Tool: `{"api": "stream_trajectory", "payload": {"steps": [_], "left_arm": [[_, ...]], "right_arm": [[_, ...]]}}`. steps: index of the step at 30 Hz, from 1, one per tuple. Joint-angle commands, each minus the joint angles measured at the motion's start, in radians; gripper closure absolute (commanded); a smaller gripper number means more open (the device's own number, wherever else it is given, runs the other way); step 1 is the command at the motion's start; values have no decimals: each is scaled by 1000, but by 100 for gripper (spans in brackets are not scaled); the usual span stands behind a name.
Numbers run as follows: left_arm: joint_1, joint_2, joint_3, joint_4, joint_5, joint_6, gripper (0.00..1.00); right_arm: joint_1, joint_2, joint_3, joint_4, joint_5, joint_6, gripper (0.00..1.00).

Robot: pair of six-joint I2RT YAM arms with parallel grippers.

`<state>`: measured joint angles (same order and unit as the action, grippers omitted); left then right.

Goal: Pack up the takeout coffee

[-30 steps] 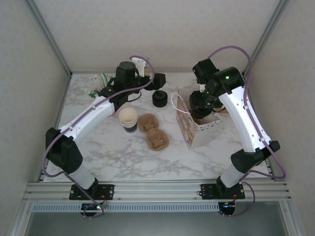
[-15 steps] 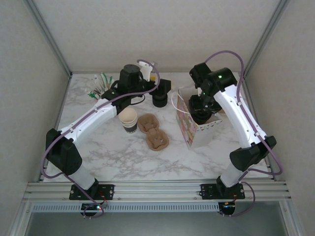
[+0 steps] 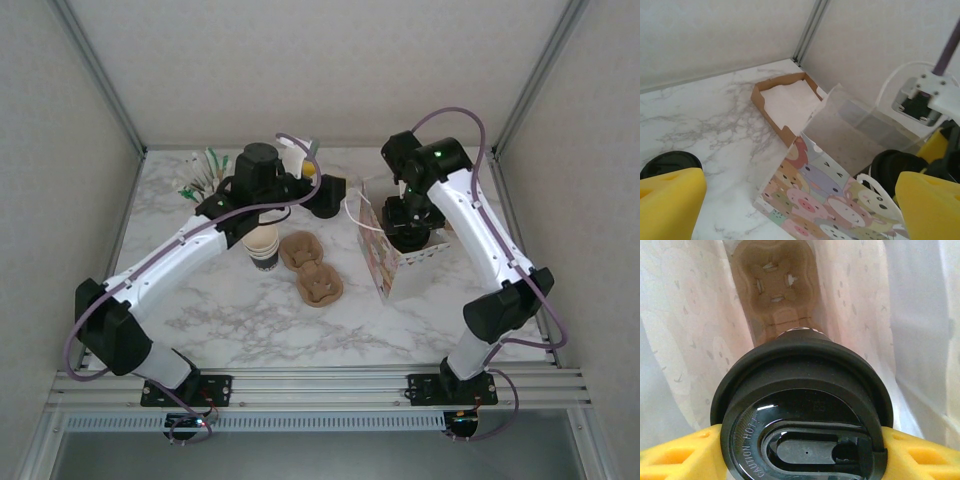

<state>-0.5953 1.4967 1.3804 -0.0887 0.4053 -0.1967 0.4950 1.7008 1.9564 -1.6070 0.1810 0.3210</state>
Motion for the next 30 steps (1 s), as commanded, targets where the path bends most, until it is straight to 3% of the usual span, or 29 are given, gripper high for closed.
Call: {"api": "stream_trajectory", "payload": {"steps": [1,11,19,30], "left_arm": [[-13,-46,-29,5,28,9,3],[-50,-90,-77,-5,59,-36,7],[-114,-78,-89,-8,40,-63,21],[-125,-50,-83,-31,-35,-64,37]], "right_arm": [[-6,22,1,-170,-11,-16,33],[-6,19,-47,-122,-30,-26,33],[-6,7,-74,-105,-32,-36,33],[-17,-1,-132,-53,-39,-58,32]]}}
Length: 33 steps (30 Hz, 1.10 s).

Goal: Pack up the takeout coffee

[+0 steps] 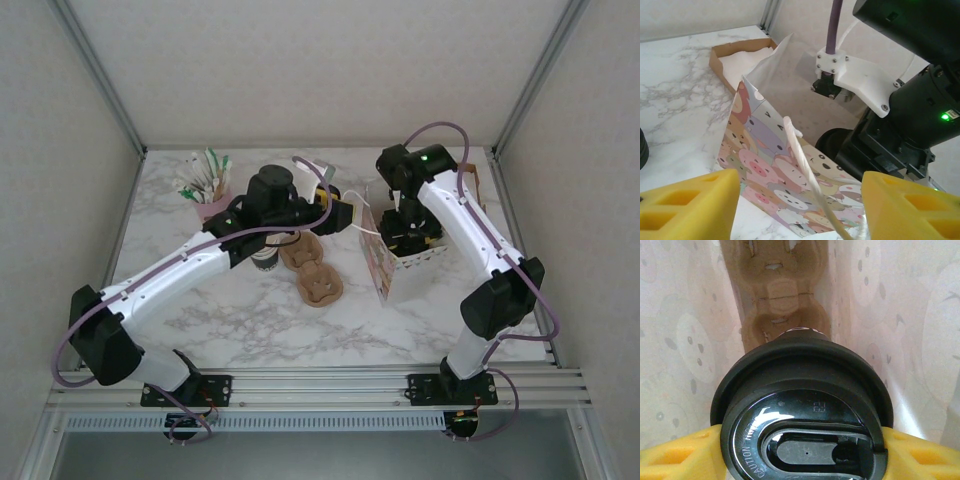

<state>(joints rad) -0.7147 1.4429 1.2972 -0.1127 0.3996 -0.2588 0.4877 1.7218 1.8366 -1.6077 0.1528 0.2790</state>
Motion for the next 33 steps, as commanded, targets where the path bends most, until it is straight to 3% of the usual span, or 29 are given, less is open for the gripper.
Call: {"api": "stream_trajectory", "payload": {"steps": [1,33], "left_arm": [[-5,4,1,-8,-32,-3,37],[-6,14,-12,10,-100,-30,34]], "right_arm": [[-12,-22,-16,-46,-11,-18,31],[-46,-74,-167,158,-58,-96,31]]}}
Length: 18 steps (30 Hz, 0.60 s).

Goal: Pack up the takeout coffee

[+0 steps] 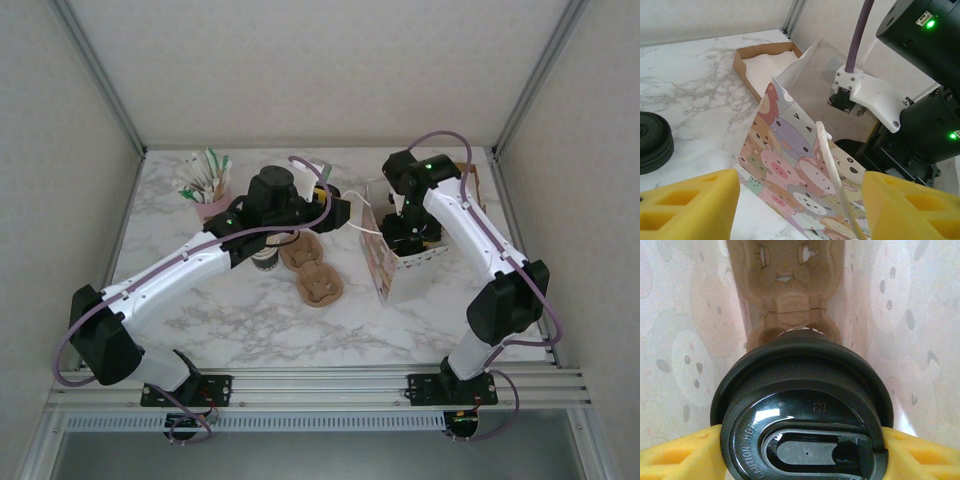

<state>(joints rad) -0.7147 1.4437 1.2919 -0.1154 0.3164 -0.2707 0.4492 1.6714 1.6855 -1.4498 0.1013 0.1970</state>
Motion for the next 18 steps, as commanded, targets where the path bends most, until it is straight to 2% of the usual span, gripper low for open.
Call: {"api": "stream_trajectory", "payload": {"steps": [1,6,12,18], "left_arm": [[-6,13,-6,12,-17,-19,34],[-6,-3,-3,21,-1,-28,31],[-5,-59,-21,43,-2,-35,10],[-6,-63,-19,28,-10,-30,3]], "right_arm": [[-7,-22,-20,0,-3,-12,31],[-10,-34,-42,18,-8,-14,31],[-11,-41,-56,34,-21,-15,31],[-11,-44,-61,49,-35,-17,31]]}}
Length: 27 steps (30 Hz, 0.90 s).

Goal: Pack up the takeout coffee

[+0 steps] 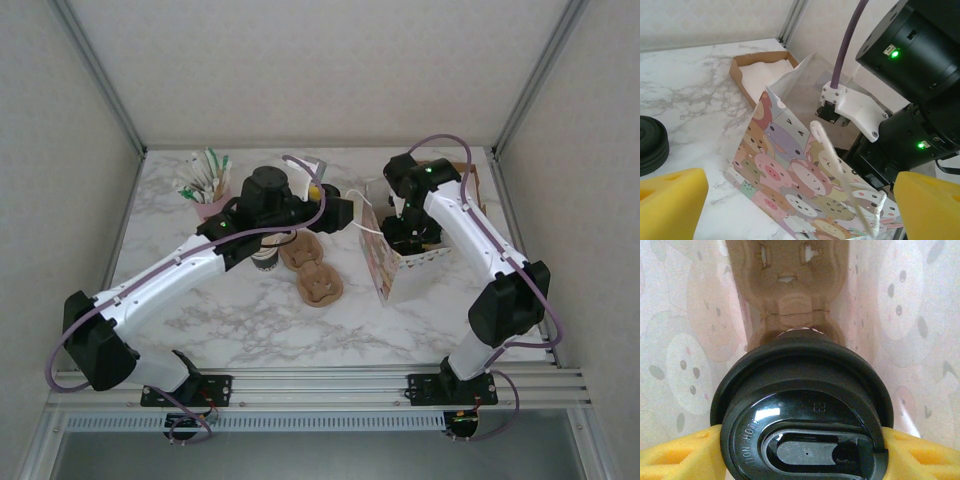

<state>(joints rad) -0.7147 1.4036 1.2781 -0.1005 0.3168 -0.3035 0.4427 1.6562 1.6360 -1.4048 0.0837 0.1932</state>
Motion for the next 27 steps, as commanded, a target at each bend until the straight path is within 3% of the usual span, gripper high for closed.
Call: {"api": "stream_trajectory", "payload": {"steps": [1,27], "left_arm": [[-6,-22,-8,12,-10,2,3],[-9,12,0,13,-30,-5,0]], "right_arm": [[-5,-28,-11,4,-19,-14,31],[-20,-34,-54,35,-64,-16,31]]}}
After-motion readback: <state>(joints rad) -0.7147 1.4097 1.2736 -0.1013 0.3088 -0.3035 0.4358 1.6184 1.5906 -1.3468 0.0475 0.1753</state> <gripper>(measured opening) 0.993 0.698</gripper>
